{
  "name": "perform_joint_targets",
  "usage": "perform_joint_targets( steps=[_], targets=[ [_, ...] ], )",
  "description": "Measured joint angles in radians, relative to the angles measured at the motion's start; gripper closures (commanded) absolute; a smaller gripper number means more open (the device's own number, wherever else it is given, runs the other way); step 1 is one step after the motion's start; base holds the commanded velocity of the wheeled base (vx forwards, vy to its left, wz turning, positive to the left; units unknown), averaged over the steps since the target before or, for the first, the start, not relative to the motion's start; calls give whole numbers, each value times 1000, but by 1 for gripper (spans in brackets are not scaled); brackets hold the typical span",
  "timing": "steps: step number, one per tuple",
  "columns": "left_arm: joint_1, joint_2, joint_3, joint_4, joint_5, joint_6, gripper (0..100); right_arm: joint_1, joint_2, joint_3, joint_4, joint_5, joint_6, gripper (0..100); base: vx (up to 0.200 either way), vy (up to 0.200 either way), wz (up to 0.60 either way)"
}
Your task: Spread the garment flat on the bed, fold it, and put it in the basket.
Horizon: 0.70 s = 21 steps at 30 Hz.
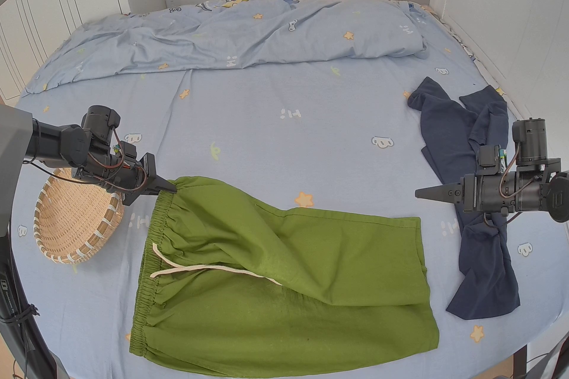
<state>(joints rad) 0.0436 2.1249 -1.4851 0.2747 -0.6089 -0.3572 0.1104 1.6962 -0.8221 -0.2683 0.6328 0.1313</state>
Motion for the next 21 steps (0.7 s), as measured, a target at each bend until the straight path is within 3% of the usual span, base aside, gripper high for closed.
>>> perform_joint_targets(
  steps=[12, 21],
  targets=[
    [10, -29, 15, -1, 1, 4, 100, 1, 153, -23, -34, 0, -7, 0, 0, 0, 0],
    [24, -28, 16, -2, 1, 8, 100, 14, 238, 1, -167, 12, 0, 0, 0, 0, 0]
  ],
)
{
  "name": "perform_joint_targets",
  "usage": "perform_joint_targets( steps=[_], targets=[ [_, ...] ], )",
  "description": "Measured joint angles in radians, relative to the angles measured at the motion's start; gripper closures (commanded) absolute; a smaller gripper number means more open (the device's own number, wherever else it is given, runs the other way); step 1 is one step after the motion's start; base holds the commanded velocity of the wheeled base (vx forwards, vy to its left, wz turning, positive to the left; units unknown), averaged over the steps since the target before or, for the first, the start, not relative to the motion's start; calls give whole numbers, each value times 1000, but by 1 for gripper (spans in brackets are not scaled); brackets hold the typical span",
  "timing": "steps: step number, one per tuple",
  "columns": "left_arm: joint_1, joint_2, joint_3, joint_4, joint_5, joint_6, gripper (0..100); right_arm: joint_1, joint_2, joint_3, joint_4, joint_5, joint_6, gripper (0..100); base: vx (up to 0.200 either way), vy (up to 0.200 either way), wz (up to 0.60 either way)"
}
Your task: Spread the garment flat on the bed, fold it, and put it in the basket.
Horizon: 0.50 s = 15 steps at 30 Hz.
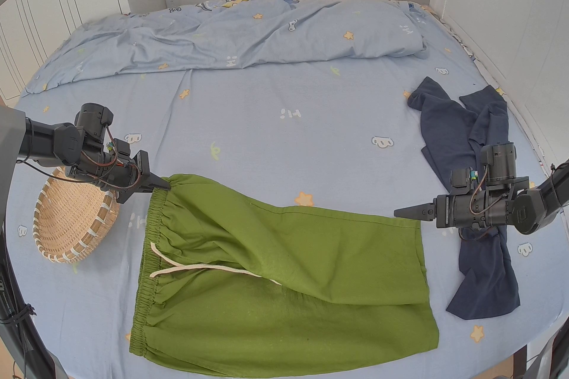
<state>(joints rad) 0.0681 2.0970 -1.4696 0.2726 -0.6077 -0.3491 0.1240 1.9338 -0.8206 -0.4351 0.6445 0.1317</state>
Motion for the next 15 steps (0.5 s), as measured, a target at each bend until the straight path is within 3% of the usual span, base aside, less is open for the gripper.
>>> perform_joint_targets(
  steps=[15],
  targets=[
    [-2, 1, 0, 0, 0, 0, 100, 26, 32, 17, -7, 3, 0, 0, 0, 0, 0]
  ],
)
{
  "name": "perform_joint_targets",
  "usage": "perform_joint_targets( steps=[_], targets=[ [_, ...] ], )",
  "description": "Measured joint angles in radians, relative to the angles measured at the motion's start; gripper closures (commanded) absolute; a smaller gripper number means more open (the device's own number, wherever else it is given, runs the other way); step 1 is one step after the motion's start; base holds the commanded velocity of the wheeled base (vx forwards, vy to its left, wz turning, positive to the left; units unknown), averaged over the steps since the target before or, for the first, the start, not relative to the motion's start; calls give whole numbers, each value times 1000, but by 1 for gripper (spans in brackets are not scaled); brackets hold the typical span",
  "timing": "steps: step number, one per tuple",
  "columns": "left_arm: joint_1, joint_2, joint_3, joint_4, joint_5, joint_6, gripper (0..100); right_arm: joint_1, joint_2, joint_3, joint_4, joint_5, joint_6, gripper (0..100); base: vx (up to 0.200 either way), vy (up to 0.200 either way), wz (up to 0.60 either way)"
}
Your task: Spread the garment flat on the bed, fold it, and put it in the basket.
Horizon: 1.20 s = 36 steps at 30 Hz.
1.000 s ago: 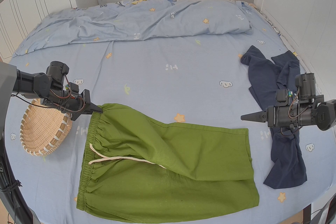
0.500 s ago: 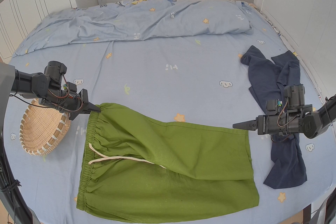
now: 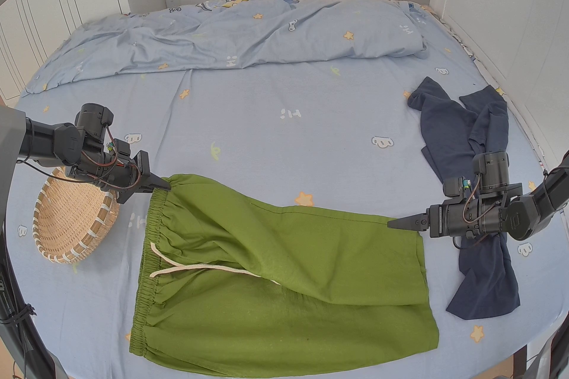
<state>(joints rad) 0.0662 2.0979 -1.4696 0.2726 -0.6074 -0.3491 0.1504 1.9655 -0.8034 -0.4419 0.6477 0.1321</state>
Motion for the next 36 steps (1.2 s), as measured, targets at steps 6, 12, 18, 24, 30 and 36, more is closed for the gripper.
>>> perform_joint_targets(
  steps=[6, 12, 18, 24, 30, 36],
  targets=[
    [-2, -3, 0, 0, 0, 0, 100, 13, -3, 17, -12, -4, 0, 0, 0, 0, 0],
    [0, -5, 0, 2, 0, 0, 100, 10, -4, 41, -105, -13, 6, 0, 0, 0, 0],
    [-3, -6, 1, 2, 0, 0, 100, 3, -9, 61, -117, -14, 9, 0, 0, 0, 0],
    [-3, -6, 1, 2, 0, 0, 100, 3, -14, 77, -121, -15, 9, 0, 0, 0, 0],
    [-3, -7, 1, 2, 0, -1, 100, 11, -25, 102, -162, -13, 9, 0, 0, 0, 0],
    [-3, -7, 1, 2, 0, -1, 100, 16, -32, 110, -166, -13, 9, 0, 0, 0, 0]
  ],
)
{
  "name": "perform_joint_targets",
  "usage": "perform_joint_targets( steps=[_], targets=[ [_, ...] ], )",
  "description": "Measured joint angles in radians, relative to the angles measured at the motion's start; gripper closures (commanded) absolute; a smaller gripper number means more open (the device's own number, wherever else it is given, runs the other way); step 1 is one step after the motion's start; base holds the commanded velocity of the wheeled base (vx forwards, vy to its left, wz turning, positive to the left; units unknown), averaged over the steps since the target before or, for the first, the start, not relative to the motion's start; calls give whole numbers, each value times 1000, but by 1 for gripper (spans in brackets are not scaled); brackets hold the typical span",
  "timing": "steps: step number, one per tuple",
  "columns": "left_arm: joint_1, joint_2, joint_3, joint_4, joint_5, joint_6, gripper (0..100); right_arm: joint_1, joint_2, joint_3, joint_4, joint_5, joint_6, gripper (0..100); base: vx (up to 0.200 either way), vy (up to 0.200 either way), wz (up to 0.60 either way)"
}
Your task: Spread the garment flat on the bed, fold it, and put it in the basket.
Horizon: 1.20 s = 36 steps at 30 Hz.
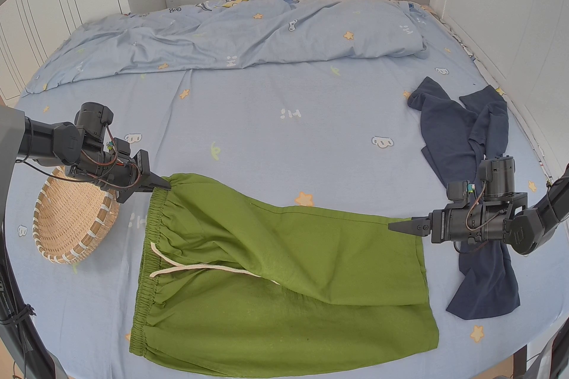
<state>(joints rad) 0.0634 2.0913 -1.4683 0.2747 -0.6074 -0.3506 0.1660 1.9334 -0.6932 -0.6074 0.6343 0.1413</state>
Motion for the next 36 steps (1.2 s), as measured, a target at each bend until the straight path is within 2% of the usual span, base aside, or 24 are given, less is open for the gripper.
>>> perform_joint_targets(
  steps=[17, 18, 36],
  targets=[
    [1, 0, -1, 0, 0, 0, 100, 8, 4, 9, 6, -1, 0, 0, 0, 0, 0],
    [1, 0, -1, 0, 0, 0, 100, 8, 4, 9, 7, -1, 0, 100, 0, 0, 0],
    [2, 0, -1, 0, 0, 0, 100, 3, 17, 5, 7, -1, 0, 100, 0, 0, 0]
  ],
)
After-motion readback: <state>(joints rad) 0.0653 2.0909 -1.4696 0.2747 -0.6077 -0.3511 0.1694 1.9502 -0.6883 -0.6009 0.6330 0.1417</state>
